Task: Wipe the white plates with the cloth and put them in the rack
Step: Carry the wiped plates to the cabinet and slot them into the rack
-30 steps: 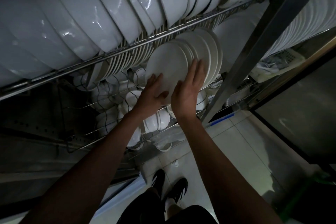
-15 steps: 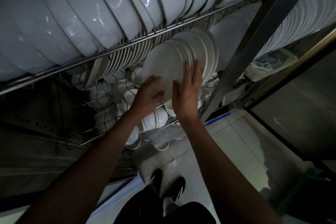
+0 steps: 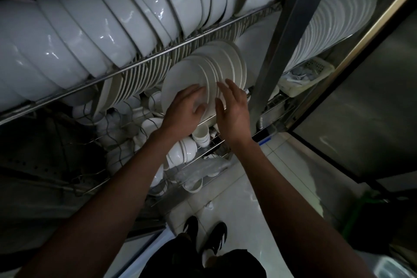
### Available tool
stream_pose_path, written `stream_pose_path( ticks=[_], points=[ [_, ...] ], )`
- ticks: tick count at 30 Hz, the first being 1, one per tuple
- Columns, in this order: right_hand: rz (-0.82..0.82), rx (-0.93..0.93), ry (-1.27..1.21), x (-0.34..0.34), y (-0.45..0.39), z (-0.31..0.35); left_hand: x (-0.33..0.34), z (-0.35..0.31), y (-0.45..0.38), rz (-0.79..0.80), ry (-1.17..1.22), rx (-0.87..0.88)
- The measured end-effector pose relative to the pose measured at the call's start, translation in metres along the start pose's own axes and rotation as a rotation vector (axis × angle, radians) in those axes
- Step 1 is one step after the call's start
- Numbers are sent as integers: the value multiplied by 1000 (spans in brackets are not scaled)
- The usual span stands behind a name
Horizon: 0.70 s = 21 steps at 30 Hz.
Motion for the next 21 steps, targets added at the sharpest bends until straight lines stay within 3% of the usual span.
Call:
stream_pose_path(
  ticks=[13,21],
  points=[
    [134,110,156,-19,30,21,-25,-29,29,41,-77,77],
    [125,316,292,-59,100,24,-11,-75,76,234,-91,181]
  ],
)
Point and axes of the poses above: each hand's wrist, its own y-axis away from the middle knuckle, its own x-axis out of the palm, z = x × y, the point moved 5 cm from there along -y, towards the middle knuckle, and after that the axes turned 8 degrees about x, right-handed, at the moved point
